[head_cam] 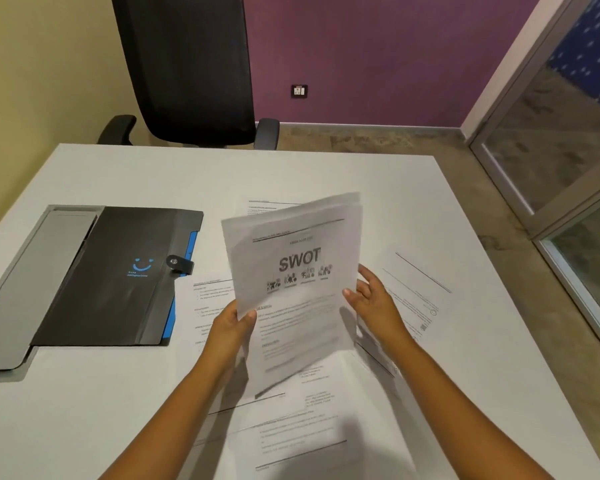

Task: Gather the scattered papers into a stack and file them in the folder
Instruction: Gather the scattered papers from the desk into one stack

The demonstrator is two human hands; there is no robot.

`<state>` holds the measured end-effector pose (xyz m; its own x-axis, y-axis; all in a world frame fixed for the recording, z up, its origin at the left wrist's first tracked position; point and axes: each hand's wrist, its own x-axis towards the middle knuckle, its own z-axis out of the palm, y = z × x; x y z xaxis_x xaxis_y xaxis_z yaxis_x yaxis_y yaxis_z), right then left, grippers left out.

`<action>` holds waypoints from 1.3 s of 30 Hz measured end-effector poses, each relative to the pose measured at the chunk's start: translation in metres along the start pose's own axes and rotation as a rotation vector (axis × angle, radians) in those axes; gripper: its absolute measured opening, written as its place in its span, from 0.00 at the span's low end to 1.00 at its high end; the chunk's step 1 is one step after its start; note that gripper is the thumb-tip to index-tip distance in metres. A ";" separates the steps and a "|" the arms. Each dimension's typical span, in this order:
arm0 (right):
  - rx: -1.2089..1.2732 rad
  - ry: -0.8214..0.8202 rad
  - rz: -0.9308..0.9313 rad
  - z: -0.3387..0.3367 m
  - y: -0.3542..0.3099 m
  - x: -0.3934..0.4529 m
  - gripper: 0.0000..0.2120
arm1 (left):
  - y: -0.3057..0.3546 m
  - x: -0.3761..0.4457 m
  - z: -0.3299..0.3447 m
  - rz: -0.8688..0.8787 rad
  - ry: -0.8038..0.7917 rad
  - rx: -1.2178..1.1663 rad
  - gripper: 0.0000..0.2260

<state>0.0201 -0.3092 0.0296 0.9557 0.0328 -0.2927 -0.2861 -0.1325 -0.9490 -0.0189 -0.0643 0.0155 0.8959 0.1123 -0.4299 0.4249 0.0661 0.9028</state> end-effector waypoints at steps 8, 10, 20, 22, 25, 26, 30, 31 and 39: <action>-0.085 0.118 0.016 0.009 -0.008 -0.017 0.11 | 0.020 -0.009 0.008 0.114 -0.102 0.105 0.18; -0.173 0.076 0.089 0.015 0.001 -0.021 0.14 | 0.018 -0.010 0.016 0.098 -0.146 0.213 0.20; -0.212 0.196 -0.055 0.034 0.000 -0.025 0.20 | 0.003 -0.016 0.002 0.030 0.097 0.170 0.13; -0.209 0.182 -0.051 0.046 -0.002 -0.022 0.22 | -0.003 -0.018 -0.011 -0.002 0.131 0.172 0.12; -0.199 0.160 0.016 0.071 0.004 -0.018 0.23 | -0.015 -0.018 -0.030 -0.069 0.214 0.217 0.13; -0.204 0.146 0.032 0.080 0.007 -0.017 0.22 | -0.018 -0.017 -0.035 -0.091 0.249 0.232 0.13; -0.259 0.079 0.052 0.113 0.022 -0.016 0.20 | -0.034 -0.015 -0.055 -0.168 0.349 0.264 0.09; -0.272 0.068 0.064 0.120 0.025 -0.016 0.20 | -0.039 -0.016 -0.059 -0.181 0.381 0.253 0.07; -0.390 0.003 0.104 0.143 0.048 -0.006 0.21 | -0.057 -0.017 -0.075 -0.253 0.602 0.302 0.17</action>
<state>-0.0092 -0.1745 -0.0309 0.9233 -0.0036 -0.3840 -0.3341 -0.5006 -0.7986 -0.0685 0.0045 -0.0298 0.5750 0.6628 -0.4797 0.7055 -0.1047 0.7009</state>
